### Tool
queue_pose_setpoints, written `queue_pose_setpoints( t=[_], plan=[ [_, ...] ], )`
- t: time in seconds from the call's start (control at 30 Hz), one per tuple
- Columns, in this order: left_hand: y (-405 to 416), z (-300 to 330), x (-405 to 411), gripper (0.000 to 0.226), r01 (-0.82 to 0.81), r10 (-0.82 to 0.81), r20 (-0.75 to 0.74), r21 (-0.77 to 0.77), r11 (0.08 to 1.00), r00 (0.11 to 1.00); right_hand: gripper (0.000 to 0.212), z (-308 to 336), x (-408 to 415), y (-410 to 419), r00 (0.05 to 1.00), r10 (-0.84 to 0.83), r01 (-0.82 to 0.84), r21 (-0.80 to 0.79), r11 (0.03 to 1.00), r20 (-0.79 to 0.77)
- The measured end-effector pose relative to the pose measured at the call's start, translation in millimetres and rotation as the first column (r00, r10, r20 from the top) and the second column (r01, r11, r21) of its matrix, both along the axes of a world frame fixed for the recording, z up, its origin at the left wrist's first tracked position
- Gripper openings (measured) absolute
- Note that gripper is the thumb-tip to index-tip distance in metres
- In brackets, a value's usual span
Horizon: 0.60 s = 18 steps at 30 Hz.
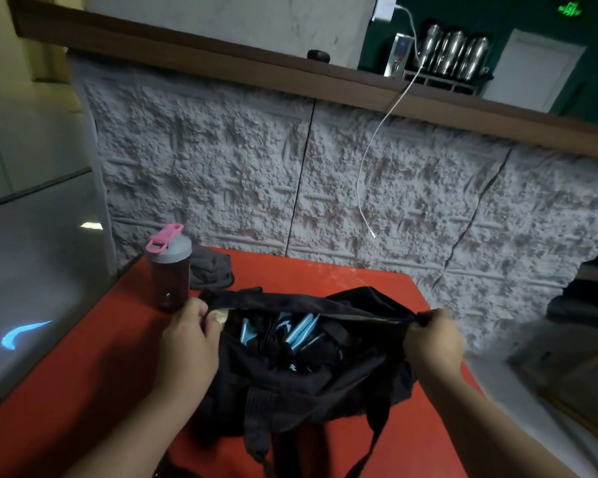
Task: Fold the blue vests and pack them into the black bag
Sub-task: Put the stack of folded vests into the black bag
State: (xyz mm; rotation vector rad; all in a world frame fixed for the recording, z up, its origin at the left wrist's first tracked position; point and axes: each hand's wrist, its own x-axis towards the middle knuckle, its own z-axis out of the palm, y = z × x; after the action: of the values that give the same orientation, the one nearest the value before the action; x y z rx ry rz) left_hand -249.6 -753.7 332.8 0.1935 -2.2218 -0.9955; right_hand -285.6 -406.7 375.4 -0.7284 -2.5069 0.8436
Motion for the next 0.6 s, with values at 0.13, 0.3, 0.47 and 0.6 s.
queue_pose_setpoints(
  t=[0.13,0.3,0.47,0.6],
  plan=[
    [13.7,30.3,-52.0,0.022,0.025,-0.025,-0.003,-0.008,1.000,1.000,0.014,13.6,-15.7,5.7,0.999,0.028,-0.029,-0.038,0.999,-0.038],
    [18.7,52.1,-91.6,0.021,0.020,-0.020,0.021,-0.005,1.000,1.000,0.015,30.4,-33.8,8.9,0.990,0.057,-0.067,-0.079,0.995,-0.132],
    [21.9,40.2,-82.1,0.018,0.067,-0.059,0.136,-0.053,0.996,0.989,0.013,22.4,-23.5,12.7,0.998,0.065,-0.065,-0.121,0.991,-0.009],
    [26.7,35.0,-57.5,0.010,0.103,-0.086,0.261,-0.049,0.994,0.962,0.027,23.5,-4.6,-1.6,0.991,0.094,-0.090,-0.051,0.995,0.098]
  ],
)
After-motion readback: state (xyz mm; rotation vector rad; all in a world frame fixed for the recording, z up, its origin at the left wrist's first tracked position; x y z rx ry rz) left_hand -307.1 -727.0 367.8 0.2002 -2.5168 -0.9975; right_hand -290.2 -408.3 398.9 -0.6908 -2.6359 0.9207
